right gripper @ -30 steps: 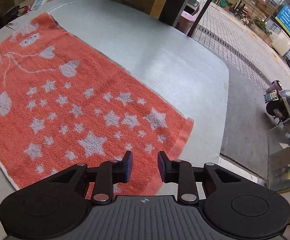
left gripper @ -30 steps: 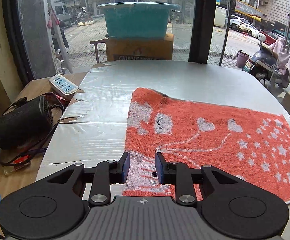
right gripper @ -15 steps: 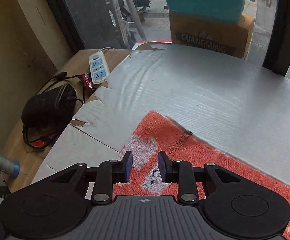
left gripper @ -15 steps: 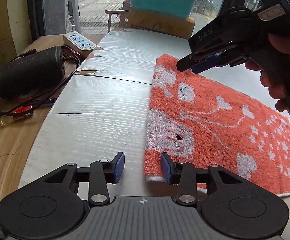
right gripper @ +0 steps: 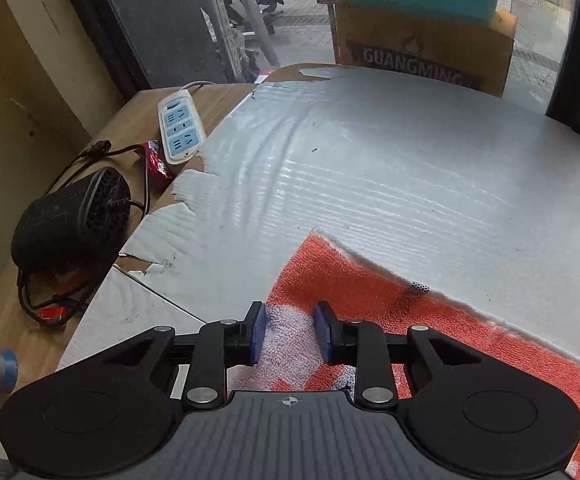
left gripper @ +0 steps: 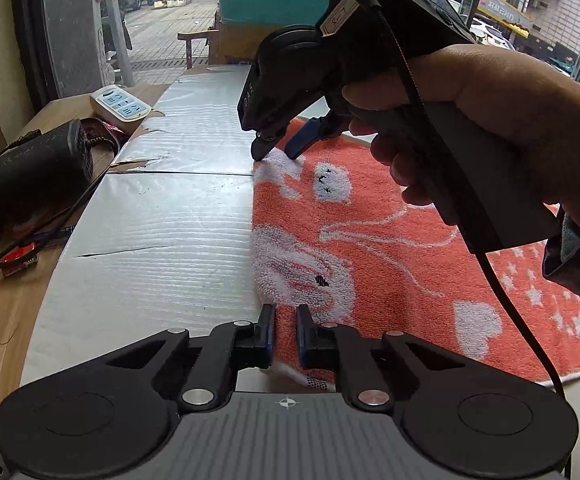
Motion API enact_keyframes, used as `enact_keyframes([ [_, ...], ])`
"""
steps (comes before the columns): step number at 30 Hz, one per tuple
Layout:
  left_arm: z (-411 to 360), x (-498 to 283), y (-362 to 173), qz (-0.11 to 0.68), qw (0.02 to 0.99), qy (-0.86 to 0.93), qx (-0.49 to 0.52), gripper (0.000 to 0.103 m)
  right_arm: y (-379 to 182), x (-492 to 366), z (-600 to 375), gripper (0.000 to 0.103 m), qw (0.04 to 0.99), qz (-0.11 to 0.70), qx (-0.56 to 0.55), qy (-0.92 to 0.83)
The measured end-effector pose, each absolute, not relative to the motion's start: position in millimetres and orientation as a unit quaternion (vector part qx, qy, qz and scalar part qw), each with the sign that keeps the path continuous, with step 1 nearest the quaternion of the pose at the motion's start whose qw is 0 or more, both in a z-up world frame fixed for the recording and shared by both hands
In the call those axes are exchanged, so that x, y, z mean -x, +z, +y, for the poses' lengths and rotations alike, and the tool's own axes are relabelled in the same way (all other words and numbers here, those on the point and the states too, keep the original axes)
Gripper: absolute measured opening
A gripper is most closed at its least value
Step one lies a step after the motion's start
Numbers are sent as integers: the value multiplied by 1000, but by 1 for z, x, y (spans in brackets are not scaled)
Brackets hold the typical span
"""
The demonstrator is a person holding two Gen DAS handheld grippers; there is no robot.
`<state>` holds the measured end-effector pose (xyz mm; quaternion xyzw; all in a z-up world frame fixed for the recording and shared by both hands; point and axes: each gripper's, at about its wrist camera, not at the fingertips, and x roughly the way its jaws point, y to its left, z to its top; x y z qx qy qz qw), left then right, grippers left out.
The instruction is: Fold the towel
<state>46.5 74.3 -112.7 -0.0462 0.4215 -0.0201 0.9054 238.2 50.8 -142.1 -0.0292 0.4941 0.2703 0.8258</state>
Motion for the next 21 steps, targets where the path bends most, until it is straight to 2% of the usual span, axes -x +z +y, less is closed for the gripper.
enact_keyframes([
  [3, 65, -44, -102, 404, 912, -43, 48, 7, -137, -238, 30, 6, 823, 491, -6, 284],
  [9, 19, -29, -80, 354, 925, -140, 21, 7, -110, -217, -35, 6, 838, 458, -24, 295],
  [14, -37, -20, -87, 353, 908, -227, -24, 8, -99, -198, -80, 7, 856, 445, 28, 260],
  [16, -55, -19, -95, 363, 898, -244, -42, 8, -101, -193, -93, 9, 860, 451, 56, 230],
  [19, -62, -14, -101, 370, 894, -245, -57, 10, -101, -189, -105, 18, 873, 442, 88, 185],
  [21, -53, -8, -100, 362, 901, -233, -57, 20, -97, -184, -105, 24, 881, 426, 102, 179],
])
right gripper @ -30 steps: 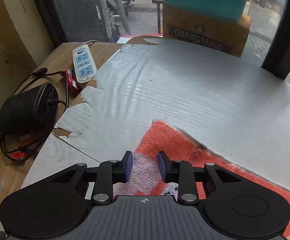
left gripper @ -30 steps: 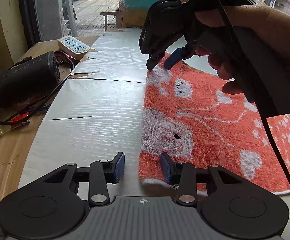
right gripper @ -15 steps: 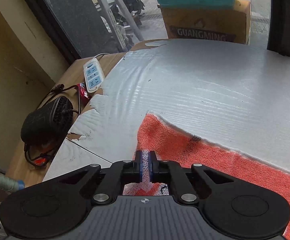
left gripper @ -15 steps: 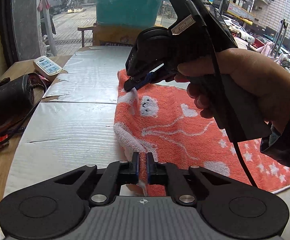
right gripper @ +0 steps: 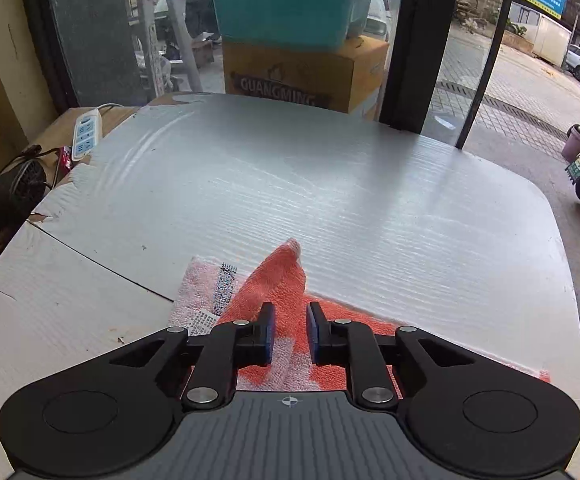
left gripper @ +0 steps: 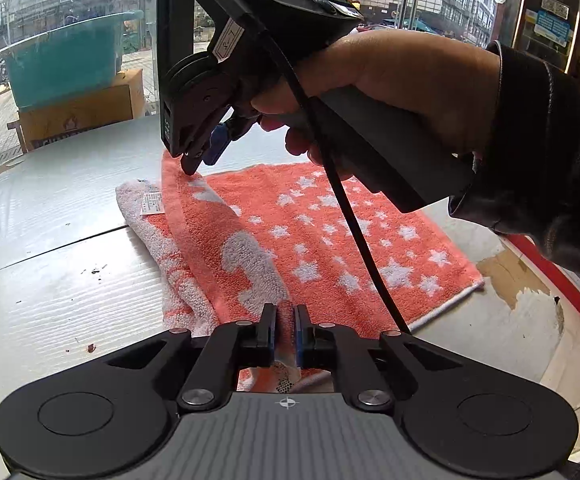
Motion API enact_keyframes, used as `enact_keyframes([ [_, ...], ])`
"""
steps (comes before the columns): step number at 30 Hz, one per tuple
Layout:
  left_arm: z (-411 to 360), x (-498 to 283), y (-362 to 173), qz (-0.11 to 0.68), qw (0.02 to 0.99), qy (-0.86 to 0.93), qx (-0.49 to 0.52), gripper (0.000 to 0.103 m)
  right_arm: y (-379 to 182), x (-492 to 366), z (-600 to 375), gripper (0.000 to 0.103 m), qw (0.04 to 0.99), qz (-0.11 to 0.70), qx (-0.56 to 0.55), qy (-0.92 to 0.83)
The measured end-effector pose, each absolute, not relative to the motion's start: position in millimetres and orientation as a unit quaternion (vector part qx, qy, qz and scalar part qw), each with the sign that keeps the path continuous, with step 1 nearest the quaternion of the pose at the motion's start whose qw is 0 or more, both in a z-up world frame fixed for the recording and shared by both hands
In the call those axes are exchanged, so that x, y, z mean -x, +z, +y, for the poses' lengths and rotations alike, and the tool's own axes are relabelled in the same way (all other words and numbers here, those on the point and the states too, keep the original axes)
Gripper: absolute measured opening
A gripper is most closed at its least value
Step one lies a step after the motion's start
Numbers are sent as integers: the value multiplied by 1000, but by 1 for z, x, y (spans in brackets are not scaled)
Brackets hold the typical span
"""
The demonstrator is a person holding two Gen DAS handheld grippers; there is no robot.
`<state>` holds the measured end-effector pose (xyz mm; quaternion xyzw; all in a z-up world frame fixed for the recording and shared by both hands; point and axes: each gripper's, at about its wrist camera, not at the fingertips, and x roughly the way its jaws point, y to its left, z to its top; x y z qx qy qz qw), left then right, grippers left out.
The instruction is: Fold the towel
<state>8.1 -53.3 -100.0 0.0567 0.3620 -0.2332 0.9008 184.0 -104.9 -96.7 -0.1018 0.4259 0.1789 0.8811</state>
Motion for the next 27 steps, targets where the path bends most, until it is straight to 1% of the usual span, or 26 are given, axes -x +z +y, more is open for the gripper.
enact_keyframes([
  [2, -39, -6, -98, 358, 909, -209, -54, 27, -92, -180, -102, 25, 882, 419, 97, 194],
  [7, -13, -11, -98, 368, 914, -167, -33, 27, -101, -189, -98, 27, 866, 456, 55, 195],
  [10, -7, -4, -97, 358, 914, -186, -32, 28, -112, -198, -101, 27, 859, 476, 29, 186],
  [13, -1, 5, -94, 345, 911, -223, -14, 32, -118, -203, -106, 27, 852, 486, 24, 190],
  [15, 3, 7, -92, 339, 911, -235, 1, 38, -117, -203, -113, 27, 855, 479, 30, 194],
  [18, 2, 2, -93, 343, 912, -226, 1, 39, -116, -203, -123, 27, 857, 474, 32, 201],
  [23, -25, -9, -104, 376, 897, -233, -21, 39, -117, -203, -130, 26, 856, 473, 30, 206],
  [26, -43, -12, -110, 389, 891, -232, -38, 39, -117, -203, -132, 18, 855, 472, 27, 212],
  [27, -48, -13, -112, 393, 889, -231, -43, 39, -118, -202, -132, 17, 855, 472, 25, 215],
])
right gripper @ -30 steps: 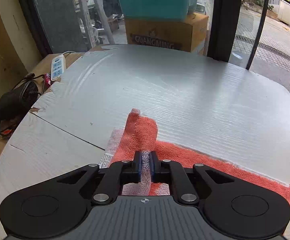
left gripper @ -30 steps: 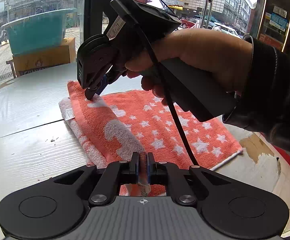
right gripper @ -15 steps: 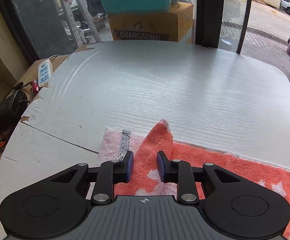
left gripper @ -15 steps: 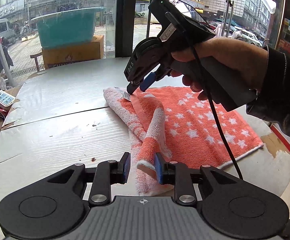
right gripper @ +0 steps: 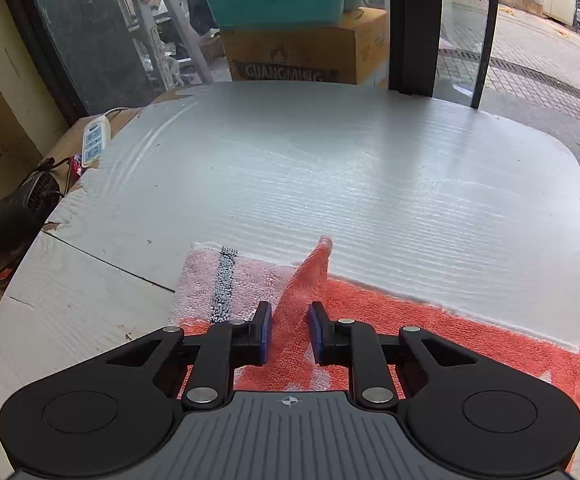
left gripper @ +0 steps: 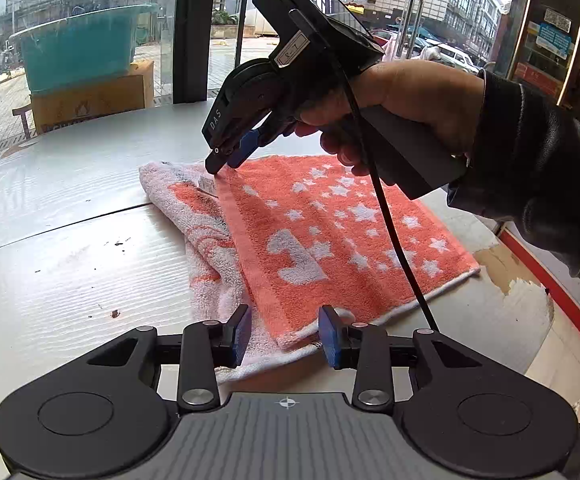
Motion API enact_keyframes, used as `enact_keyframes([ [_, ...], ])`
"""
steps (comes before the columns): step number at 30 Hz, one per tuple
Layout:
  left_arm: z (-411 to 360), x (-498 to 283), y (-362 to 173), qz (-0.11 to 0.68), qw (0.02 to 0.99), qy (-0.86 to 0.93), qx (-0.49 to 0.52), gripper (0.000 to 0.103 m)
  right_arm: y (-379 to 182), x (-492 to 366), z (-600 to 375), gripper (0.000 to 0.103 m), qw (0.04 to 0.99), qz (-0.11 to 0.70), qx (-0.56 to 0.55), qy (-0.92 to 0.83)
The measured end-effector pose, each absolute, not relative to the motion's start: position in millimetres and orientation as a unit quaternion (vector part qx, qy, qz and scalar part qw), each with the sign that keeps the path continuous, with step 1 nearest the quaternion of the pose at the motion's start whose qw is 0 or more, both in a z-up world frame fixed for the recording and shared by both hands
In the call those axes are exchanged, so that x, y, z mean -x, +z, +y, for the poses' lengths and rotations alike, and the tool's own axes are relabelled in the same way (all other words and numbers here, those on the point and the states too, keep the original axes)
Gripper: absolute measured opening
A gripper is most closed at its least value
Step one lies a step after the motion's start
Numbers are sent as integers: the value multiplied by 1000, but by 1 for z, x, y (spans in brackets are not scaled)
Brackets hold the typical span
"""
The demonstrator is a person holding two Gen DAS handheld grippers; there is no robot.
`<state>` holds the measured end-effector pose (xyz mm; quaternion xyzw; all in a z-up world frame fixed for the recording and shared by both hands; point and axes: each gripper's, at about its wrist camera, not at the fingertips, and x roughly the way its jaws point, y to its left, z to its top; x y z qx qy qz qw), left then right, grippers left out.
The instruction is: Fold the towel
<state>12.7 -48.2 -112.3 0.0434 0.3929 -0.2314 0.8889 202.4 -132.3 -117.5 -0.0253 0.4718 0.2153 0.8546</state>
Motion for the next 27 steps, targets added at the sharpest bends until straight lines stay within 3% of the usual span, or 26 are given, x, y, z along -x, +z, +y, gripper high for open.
enact_keyframes([
  [8, -64, -24, -125, 437, 875, -203, -38, 37, -117, -208, -141, 10, 847, 478, -10, 235],
  [11, -66, -23, -123, 438, 875, -205, -29, 8, -114, -207, -145, 7, 847, 473, -19, 242],
  [19, -44, -12, -95, 389, 903, -180, -25, 6, -87, -195, -141, 7, 857, 439, -26, 269],
  [27, 28, 0, -53, 331, 941, -74, -16, 6, -53, -191, -78, 7, 857, 396, -32, 328],
])
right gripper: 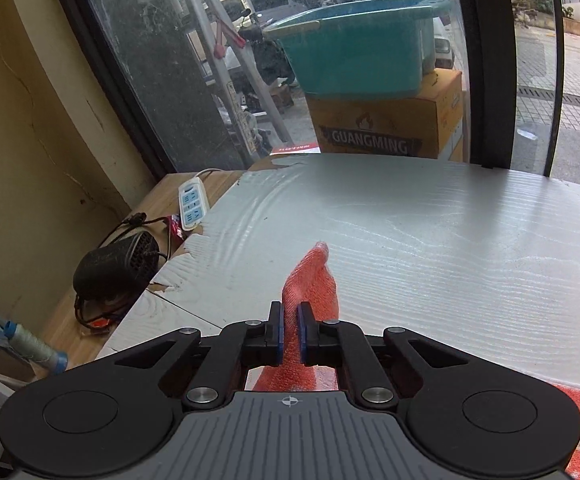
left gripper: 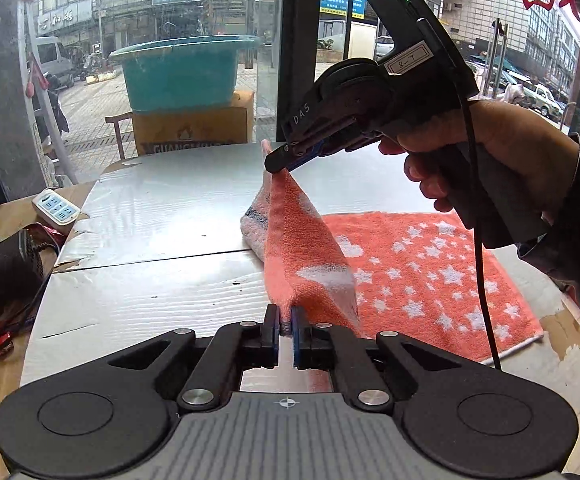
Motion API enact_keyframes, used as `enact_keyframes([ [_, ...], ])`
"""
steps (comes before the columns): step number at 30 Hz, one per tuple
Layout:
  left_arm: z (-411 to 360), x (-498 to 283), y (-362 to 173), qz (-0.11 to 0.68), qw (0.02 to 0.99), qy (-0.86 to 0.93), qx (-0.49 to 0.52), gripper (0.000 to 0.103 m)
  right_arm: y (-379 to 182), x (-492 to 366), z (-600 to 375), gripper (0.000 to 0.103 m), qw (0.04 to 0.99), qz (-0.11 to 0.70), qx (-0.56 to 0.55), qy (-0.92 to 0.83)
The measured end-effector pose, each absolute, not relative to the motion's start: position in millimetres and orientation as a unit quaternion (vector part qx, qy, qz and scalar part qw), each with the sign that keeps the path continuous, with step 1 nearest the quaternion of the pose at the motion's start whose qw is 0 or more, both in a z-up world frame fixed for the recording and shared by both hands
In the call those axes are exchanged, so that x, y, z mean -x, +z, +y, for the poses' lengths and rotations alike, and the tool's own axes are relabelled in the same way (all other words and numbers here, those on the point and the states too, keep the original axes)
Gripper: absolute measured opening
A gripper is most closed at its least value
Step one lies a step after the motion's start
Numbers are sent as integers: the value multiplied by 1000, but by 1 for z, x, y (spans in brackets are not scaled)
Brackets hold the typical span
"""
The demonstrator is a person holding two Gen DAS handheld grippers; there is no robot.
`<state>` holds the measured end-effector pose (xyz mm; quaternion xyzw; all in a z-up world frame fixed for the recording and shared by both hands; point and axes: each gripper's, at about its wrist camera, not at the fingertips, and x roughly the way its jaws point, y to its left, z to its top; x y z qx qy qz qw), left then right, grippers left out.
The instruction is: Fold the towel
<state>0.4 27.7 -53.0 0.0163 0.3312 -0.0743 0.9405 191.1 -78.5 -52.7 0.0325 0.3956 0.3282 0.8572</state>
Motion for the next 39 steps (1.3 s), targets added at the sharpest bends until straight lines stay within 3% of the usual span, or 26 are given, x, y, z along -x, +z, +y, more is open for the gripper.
enact_keyframes([
  [10, 115, 6, -54, 346, 937, 36, 20, 8, -72, -191, 38, 9, 825, 395, -10, 405],
  [12, 121, 6, -58, 352, 935, 46, 18, 8, -77, -190, 42, 25, 830, 392, 2, 396],
  [15, 123, 7, -63, 355, 933, 55, 11, 8, -80, -188, 37, 31, 841, 384, 17, 381],
  [19, 118, 12, -61, 343, 937, 65, 0, 9, -79, -193, -15, 31, 844, 405, -11, 352],
  [23, 99, 6, -64, 345, 939, 16, -4, 26, -89, -188, -87, 31, 870, 418, 45, 257],
  [31, 5, -23, -100, 391, 911, -127, -30, 26, -121, -166, -233, 31, 871, 477, 62, 104],
  [39, -51, -32, -125, 430, 888, -154, -59, 30, -132, -175, -259, 31, 874, 466, 67, 119],
])
